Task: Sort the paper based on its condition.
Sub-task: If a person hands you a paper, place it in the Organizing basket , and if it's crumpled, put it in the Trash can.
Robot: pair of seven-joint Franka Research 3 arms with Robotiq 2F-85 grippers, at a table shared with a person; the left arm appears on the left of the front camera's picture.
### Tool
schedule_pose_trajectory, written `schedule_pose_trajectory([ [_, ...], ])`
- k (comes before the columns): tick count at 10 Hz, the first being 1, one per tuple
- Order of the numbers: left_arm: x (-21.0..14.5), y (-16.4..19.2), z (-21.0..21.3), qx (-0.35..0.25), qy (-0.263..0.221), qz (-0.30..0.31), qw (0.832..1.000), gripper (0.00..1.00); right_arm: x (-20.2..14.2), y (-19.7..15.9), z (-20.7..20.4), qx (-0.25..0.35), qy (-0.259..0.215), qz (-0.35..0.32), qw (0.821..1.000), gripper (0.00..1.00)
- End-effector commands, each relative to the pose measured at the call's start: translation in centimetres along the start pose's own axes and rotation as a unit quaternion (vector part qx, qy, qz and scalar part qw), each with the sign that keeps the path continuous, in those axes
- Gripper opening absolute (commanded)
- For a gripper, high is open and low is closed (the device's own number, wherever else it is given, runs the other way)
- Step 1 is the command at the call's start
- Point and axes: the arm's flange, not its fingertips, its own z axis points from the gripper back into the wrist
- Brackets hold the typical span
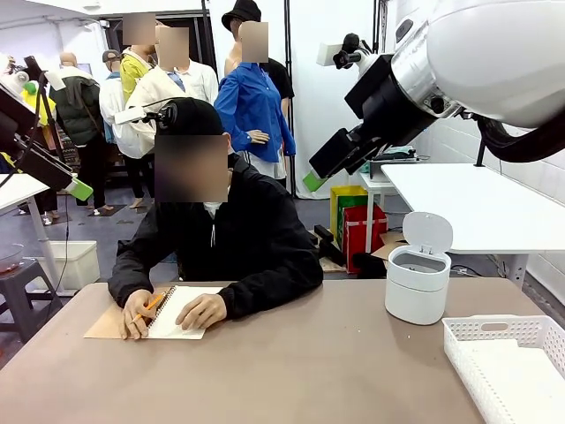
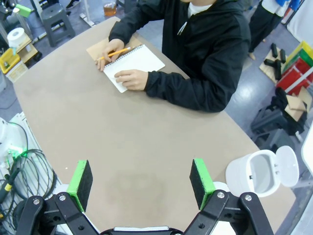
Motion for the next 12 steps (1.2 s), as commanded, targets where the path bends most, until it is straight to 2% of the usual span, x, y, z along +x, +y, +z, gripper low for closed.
schedule_pose_trajectory([
  [1,0.03,0.03,0.03,-0.001,-0.001,0.000,1.000,1.00,-0.17,0.03,-0.08,0.001,0.004,-0.001,1.000,1.00],
  [12,0.03,0.03,0.03,-0.001,-0.001,0.000,1.000,1.00,-0.17,0.03,-0.08,0.001,0.004,-0.001,1.000,1.00],
])
